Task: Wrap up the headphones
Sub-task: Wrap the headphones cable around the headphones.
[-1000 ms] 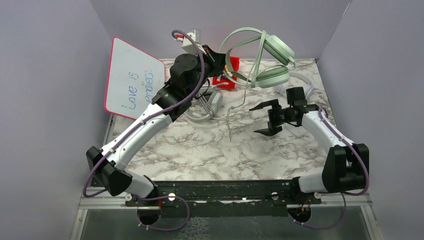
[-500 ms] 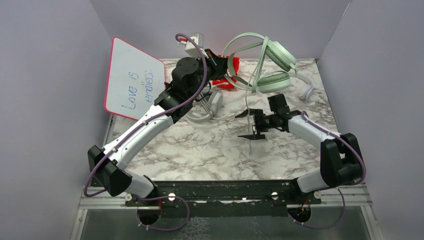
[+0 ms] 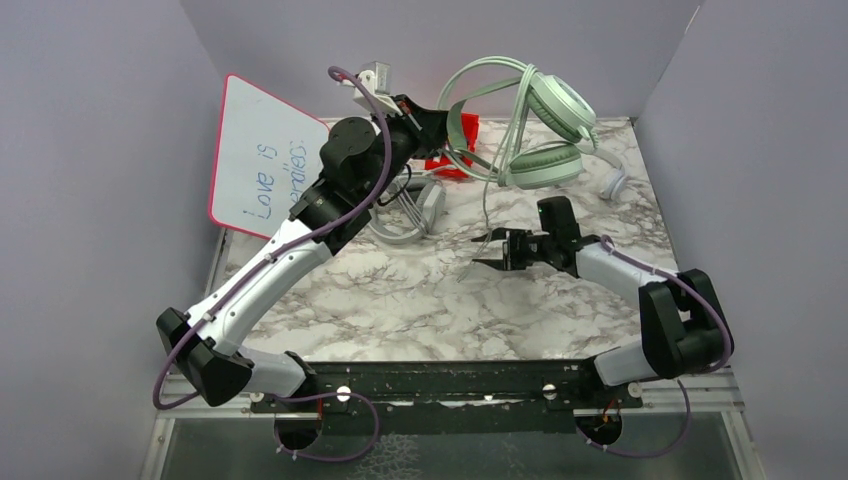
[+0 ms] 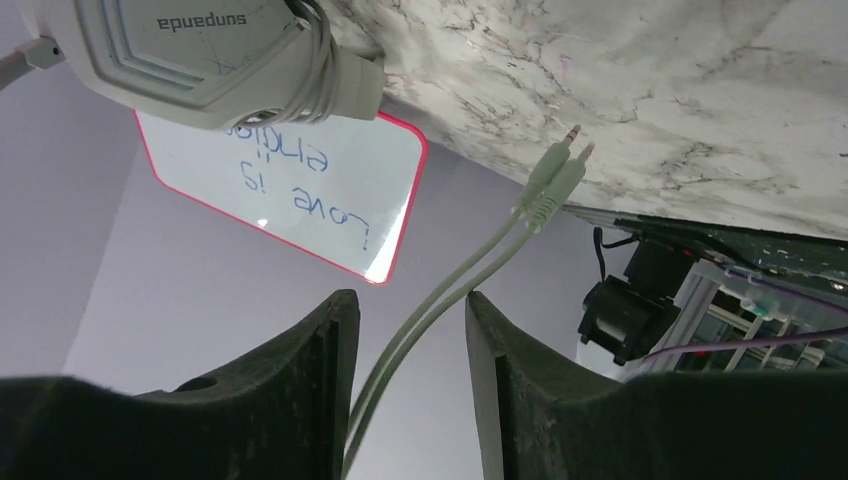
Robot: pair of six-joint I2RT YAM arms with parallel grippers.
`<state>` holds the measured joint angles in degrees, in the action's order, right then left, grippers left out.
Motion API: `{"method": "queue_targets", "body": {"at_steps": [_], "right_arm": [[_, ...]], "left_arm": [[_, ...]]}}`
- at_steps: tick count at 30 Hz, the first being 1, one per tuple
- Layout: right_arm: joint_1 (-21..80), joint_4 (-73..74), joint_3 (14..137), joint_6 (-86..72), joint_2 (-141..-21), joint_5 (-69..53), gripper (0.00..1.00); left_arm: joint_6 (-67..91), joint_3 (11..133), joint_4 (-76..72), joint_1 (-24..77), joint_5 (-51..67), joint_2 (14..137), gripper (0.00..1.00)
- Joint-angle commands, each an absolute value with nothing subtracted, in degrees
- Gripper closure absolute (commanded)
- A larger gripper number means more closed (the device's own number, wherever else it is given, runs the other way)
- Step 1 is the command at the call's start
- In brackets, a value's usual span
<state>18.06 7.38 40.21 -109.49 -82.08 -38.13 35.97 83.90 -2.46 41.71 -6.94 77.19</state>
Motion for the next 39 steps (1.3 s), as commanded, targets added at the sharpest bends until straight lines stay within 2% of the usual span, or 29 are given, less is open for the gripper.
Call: {"method": "queue_targets", "body": {"at_steps": [1, 3, 6, 9, 14, 17, 18, 22, 23, 28, 33, 39], "right_arm": [[18.5, 0.9, 39.1, -110.4, -84.1, -36.6, 0.57], [18.5, -5.0, 38.0, -111.1, -84.3, -35.7, 0.72], [18.5, -7.1, 38.4, -111.4, -85.0, -35.8, 0.79], [18.6, -8.5, 38.1, -111.9, -84.7, -35.2, 0.98], [18.5, -11.8, 37.3, -110.9, -84.1, -33.2, 1.00], [18.5, -7.1, 39.6, -107.0, -83.8, -32.6, 0.99], [18.5, -3.5, 41.0, -105.0, -84.0, -32.6, 0.95], [17.7, 12.4, 47.0, -93.2, -82.6, -29.7, 0.57], [17.2, 14.8, 47.6, -91.1, -81.4, -28.7, 0.51], [11.8, 32.5, 51.6, -81.6, -76.1, -25.0, 0.31], [7.8, 37.9, 52.8, -79.9, -73.9, -29.1, 0.26], [10.0, 32.9, 50.8, -87.9, -76.3, -42.6, 0.25]], "left_arm": [[39.2, 86.8, -8.2, 41.8, -5.2, 73.2, 1.00], [39.8, 86.8, -8.6, 41.8, -4.7, 72.8, 1.00], [40.2, 86.9, -8.6, 41.8, -4.0, 72.7, 1.00], [40.5, 86.5, -8.5, 41.8, -3.9, 72.5, 1.00], [41.1, 86.1, -8.2, 41.8, -2.9, 72.2, 1.00], [40.6, 85.7, -7.6, 41.8, -3.3, 72.0, 1.00], [40.3, 85.9, -7.0, 41.8, -3.7, 72.1, 1.00], [38.8, 85.8, -6.7, 41.8, -4.9, 72.4, 1.00], [38.4, 85.8, -6.7, 41.8, -5.2, 72.6, 1.00], [36.9, 85.5, -6.7, 41.8, -6.3, 73.2, 1.00], [36.9, 84.8, -7.9, 41.8, -6.3, 73.7, 1.00], [36.8, 84.4, -8.4, 41.8, -6.3, 73.9, 1.00]]}}
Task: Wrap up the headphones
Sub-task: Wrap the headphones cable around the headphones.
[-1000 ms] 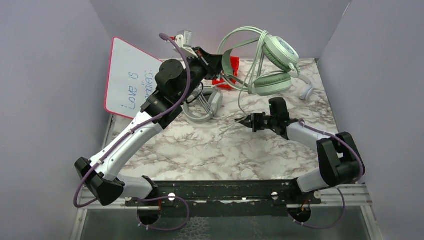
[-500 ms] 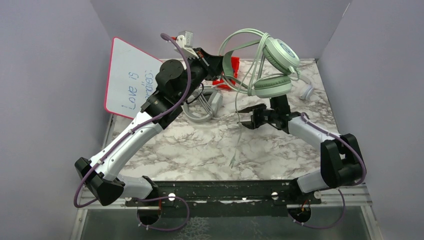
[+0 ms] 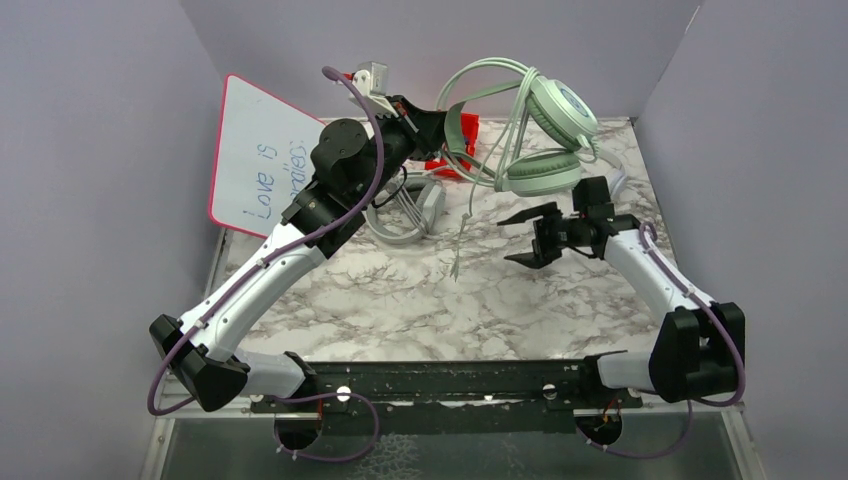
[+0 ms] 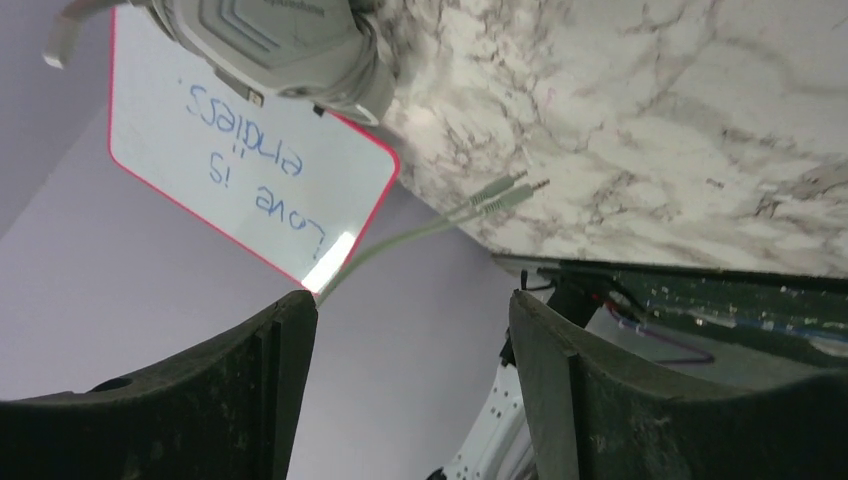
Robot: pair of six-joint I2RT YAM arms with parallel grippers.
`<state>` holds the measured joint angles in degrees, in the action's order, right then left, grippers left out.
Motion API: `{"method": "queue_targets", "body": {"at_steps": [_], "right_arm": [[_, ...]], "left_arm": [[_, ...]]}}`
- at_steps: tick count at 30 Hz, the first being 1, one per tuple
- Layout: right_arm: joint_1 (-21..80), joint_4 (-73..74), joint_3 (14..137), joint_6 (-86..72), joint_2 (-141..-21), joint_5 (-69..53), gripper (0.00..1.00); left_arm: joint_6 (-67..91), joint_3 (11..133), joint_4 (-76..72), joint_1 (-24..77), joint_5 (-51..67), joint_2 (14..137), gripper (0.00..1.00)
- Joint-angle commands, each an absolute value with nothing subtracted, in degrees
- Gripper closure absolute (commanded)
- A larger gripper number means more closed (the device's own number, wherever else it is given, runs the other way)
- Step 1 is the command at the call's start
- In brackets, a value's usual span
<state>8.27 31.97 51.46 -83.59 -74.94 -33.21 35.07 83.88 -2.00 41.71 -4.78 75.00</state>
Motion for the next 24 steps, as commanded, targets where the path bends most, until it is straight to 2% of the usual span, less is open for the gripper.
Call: {"method": "queue_targets", "body": {"at_steps": [1, 5, 13, 21, 24], "right_arm": [[10.7, 32.0, 50.7, -89.3, -76.4, -42.9, 0.24], [14.5, 25.1, 49.0, -97.4, -76.4, -43.9, 0.22], [21.0, 21.3, 51.1, -103.3, -80.0, -42.9, 0.20], [22.5, 16.3, 46.8, -109.1, -78.4, -42.0, 0.26], [22.8, 16.1, 46.1, -109.4, -78.3, -41.7, 0.31]], "left_arm": [[36.7, 84.4, -8.3, 41.8, -6.5, 74.0, 1.00], [35.4, 83.9, -9.1, 41.8, -6.4, 74.4, 1.00], [35.2, 81.6, -11.4, 41.8, -5.7, 75.4, 1.00], [35.9, 81.3, -12.2, 41.8, -4.5, 75.6, 1.00], [35.8, 81.2, -12.2, 41.8, -4.8, 75.1, 1.00]]}}
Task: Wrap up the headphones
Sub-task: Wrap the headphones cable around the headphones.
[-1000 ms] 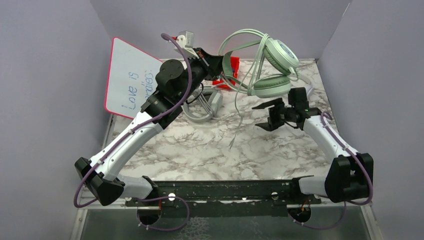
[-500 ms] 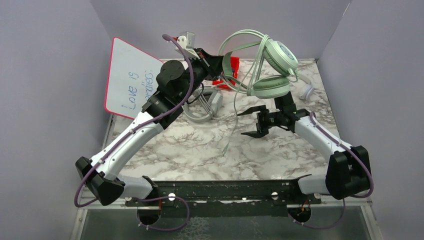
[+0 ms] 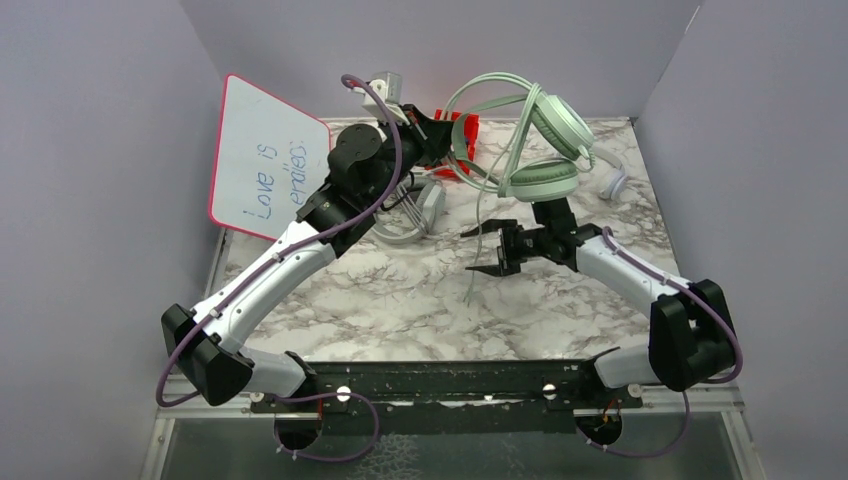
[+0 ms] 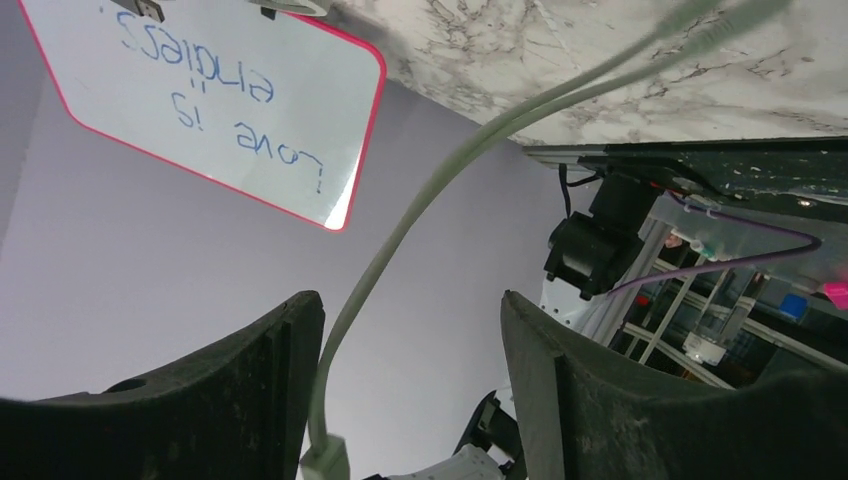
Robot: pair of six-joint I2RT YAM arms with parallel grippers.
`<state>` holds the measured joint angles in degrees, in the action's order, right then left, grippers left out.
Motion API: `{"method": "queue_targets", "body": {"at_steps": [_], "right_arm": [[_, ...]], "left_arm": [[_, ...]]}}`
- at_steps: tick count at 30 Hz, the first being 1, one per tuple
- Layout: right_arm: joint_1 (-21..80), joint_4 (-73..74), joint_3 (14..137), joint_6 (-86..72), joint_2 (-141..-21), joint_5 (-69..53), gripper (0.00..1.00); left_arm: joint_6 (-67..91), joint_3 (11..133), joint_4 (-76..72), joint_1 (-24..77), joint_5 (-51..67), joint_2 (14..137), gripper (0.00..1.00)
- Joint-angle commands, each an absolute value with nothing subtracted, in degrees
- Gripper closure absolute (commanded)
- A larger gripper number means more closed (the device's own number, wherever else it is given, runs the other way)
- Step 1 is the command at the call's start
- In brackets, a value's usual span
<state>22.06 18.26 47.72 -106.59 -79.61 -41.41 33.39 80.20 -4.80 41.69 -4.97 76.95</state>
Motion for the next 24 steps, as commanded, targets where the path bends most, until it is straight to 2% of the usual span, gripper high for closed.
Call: {"method": "queue_targets", "body": {"at_steps": [1, 9, 13, 15, 21, 22, 24], "right_arm": [[22.8, 15.7, 45.7, -109.7, -78.1, -41.5, 0.35], [22.9, 9.0, 40.4, -113.0, -78.2, -40.9, 0.50], [22.9, 7.6, 40.1, -112.5, -79.2, -40.8, 0.54], [23.2, 4.7, 39.5, -113.5, -79.4, -40.7, 0.61], [23.6, -0.3, 38.5, -114.3, -79.7, -39.6, 0.95], [23.6, -2.1, 37.9, -114.5, -79.3, -38.7, 0.99], [23.5, -4.8, 36.6, -113.7, -78.6, -35.7, 1.00]], "left_arm": [[35.9, 81.3, -12.2, 41.8, -4.8, 75.0, 1.00], [36.2, 82.7, -11.8, 41.8, -4.1, 73.9, 1.00], [37.0, 83.0, -12.1, 41.8, -3.2, 73.0, 1.00], [37.6, 83.0, -12.4, 41.8, -2.8, 72.5, 1.00], [39.1, 82.9, -11.9, 41.8, -1.1, 71.8, 1.00], [39.6, 82.9, -11.6, 41.8, -0.6, 71.6, 1.00], [40.3, 83.4, -9.9, 41.8, 1.4, 71.2, 1.00]]}}
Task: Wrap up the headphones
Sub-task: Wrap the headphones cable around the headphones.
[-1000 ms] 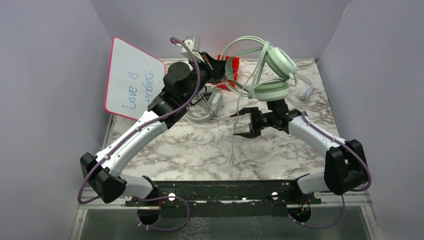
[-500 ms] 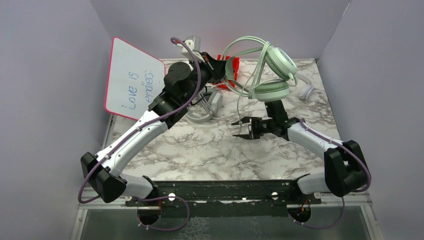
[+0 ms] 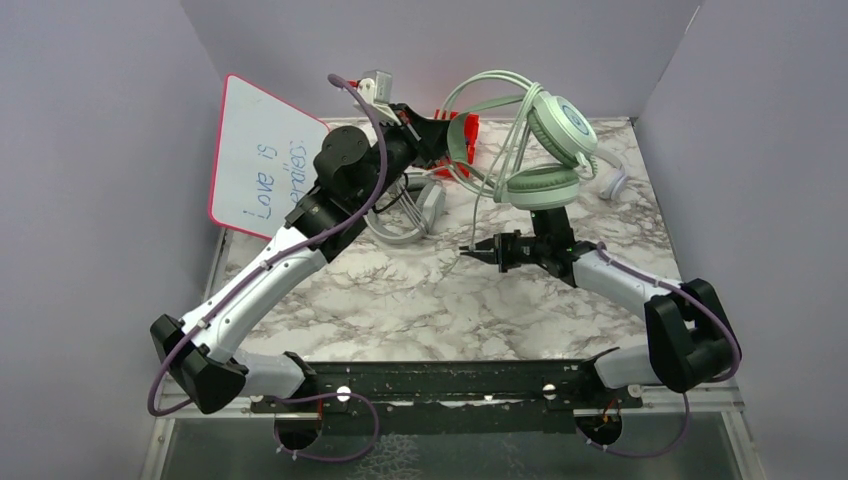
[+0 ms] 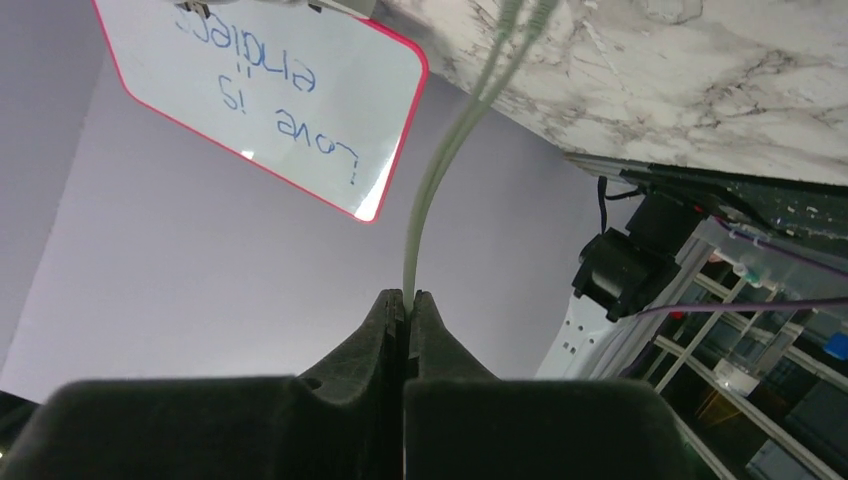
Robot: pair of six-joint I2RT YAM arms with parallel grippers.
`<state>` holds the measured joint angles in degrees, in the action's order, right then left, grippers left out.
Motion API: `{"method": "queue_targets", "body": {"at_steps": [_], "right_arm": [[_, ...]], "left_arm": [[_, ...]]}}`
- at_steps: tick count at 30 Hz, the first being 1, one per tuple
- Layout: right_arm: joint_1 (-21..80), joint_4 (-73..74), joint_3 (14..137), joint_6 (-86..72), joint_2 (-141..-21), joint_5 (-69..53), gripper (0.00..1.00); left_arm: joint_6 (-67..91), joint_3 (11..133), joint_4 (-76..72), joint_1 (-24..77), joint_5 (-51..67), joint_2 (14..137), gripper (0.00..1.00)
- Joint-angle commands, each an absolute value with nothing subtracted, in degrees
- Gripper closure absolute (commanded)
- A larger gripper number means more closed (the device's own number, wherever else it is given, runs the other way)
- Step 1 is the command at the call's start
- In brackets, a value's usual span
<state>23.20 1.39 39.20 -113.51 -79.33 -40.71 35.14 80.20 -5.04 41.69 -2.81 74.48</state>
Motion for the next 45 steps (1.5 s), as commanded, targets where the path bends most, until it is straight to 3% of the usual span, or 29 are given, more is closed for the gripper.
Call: {"method": "queue_targets", "body": {"at_steps": [1, 9, 12, 17, 22, 27, 39, 42, 45], "right_arm": [[22.9, -7.1, 35.8, -112.2, -78.3, -34.0, 1.00], [9.3, -22.4, 27.8, -88.4, -68.9, -29.4, 1.00], [2.3, -29.9, 27.6, -77.6, -68.2, -36.8, 1.00], [-1.1, -30.6, 42.9, -54.3, -72.5, -51.5, 0.98], [-1.4, -25.6, 50.8, -44.2, -70.4, -52.4, 0.97], [-1.4, -29.9, 53.9, -41.7, -69.5, -57.0, 0.96], [-1.3, -35.8, 51.9, -39.9, -60.7, -64.0, 0.94], [-1.3, -37.8, 49.8, -42.3, -57.5, -60.4, 0.94], [-1.3, -46.5, 49.7, -48.5, -57.6, -64.3, 0.93]], "left_arm": [[40.6, 84.0, -8.5, 41.8, 2.8, 70.9, 1.00], [38.4, 84.5, 7.7, 41.7, 7.0, 66.3, 1.00], [36.1, 84.7, 11.9, 41.7, 9.7, 65.3, 1.00], [33.8, 82.9, 16.8, 41.6, 18.6, 66.4, 1.00], [32.8, 76.9, 16.6, 41.6, 21.4, 65.1, 1.00], [30.3, 74.2, 17.9, 41.6, 25.4, 65.7, 1.00], [26.0, 70.5, 22.6, 41.7, 14.9, 66.4, 1.00], [26.9, 69.8, 21.8, 41.6, 14.4, 66.3, 1.00], [26.9, 69.8, 22.1, 41.6, 15.0, 67.4, 1.00]]}}
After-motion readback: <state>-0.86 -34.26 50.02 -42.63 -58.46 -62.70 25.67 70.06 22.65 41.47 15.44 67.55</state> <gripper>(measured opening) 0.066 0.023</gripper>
